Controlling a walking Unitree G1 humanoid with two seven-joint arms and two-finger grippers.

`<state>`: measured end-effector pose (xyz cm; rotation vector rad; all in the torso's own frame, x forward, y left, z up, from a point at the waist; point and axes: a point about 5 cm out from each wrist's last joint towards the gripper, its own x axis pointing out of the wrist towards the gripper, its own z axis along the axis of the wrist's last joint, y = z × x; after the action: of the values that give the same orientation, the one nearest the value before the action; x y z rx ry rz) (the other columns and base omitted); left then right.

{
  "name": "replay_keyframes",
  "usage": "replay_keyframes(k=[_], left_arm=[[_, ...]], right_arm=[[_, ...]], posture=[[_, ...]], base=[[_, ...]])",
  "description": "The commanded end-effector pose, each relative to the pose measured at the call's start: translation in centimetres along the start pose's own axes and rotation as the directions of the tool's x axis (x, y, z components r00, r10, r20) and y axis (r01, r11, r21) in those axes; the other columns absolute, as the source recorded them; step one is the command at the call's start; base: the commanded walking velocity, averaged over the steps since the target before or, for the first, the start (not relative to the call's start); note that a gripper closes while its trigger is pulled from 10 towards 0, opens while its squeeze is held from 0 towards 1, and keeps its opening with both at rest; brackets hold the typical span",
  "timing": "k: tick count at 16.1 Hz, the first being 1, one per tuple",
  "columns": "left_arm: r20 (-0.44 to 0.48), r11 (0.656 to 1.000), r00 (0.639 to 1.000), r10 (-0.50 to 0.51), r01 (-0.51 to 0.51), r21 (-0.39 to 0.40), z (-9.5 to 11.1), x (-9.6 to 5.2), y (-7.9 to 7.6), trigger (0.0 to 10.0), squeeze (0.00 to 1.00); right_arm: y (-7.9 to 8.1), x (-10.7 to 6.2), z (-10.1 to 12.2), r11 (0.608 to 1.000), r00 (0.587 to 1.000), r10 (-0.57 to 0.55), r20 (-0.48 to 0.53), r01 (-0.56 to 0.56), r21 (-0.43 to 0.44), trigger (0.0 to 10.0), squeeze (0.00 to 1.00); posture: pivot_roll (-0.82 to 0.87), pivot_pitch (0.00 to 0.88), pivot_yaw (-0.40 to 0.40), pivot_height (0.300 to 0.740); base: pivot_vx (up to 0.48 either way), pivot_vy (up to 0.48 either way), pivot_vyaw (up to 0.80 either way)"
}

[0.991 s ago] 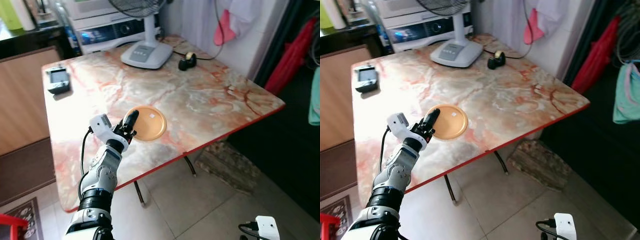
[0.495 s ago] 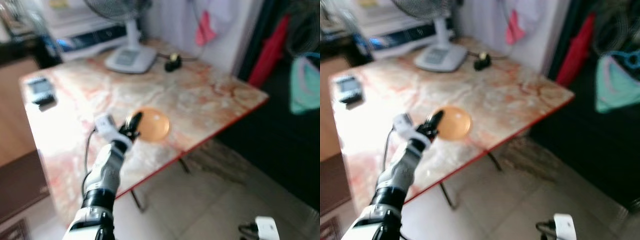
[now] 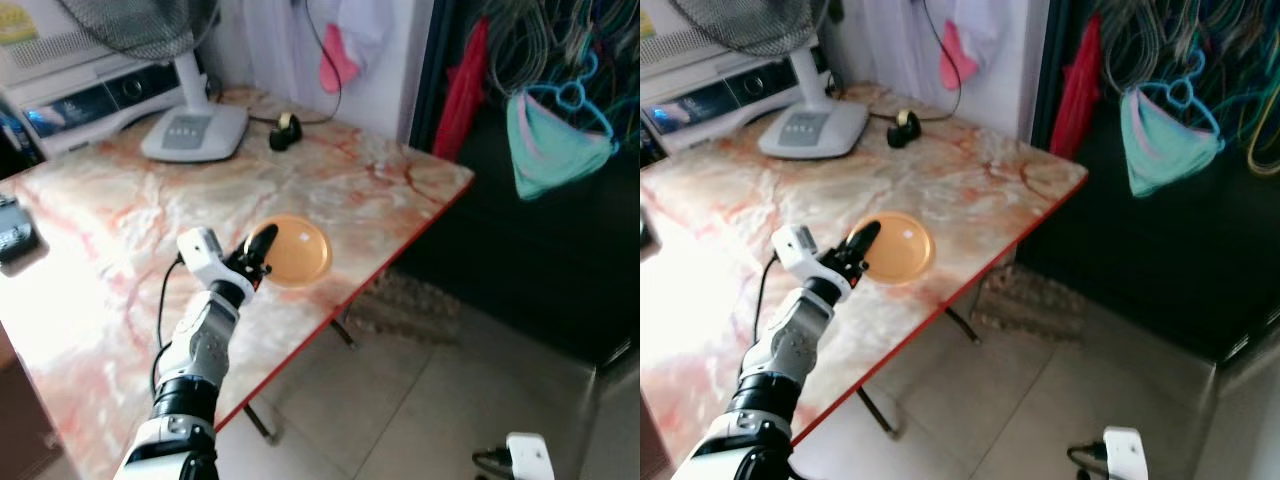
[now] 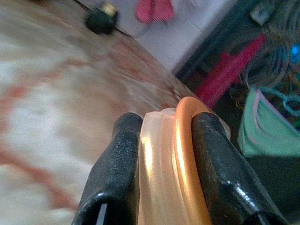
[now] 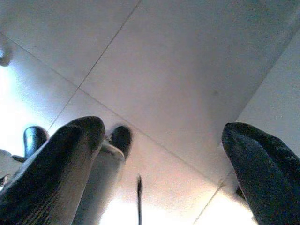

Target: Restocking fridge

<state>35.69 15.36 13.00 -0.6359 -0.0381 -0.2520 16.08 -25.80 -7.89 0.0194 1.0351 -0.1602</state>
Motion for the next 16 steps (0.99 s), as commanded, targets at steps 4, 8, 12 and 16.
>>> replay_keyframes(k=[4,8,12,16], left_arm=[[-0.017,0.999,0.999,-0.038,0.038,-0.01,-0.4,0.5,-1.1,10.0,0.0],[-0.024,0.999,0.999,-0.032,0.031,-0.015,-0.4,0.4,-0.9,10.0,0.0],[-0.027,1.0,0.999,-0.022,0.022,-0.017,-0.4,0.5,-0.7,10.0,0.0],[-0.017,1.0,1.0,0.016,-0.017,-0.026,-0.1,0.4,0.0,10.0,0.0]], right_arm=[[-0.4,-0.1,-0.1,1.0,1.0,-0.009,-0.009,0.009,0.004,10.0,0.0],[-0.4,-0.1,-0.1,1.0,1.0,-0.01,-0.008,0.01,0.003,10.0,0.0],[-0.4,-0.1,0.0,1.0,1.0,-0.009,-0.007,0.009,0.004,10.0,0.0],[-0.5,-0.1,0.0,1.0,1.0,-0.006,-0.008,0.006,0.001,10.0,0.0]], posture=[[0.1,0.0,0.04,0.74],[0.1,0.0,0.037,0.74],[0.1,0.0,0.037,0.74],[0.11,0.0,0.033,0.74]], base=[[0.0,0.0,-0.78],[0.0,0.0,-0.78],[0.0,0.0,-0.78],[0.0,0.0,-0.78]])
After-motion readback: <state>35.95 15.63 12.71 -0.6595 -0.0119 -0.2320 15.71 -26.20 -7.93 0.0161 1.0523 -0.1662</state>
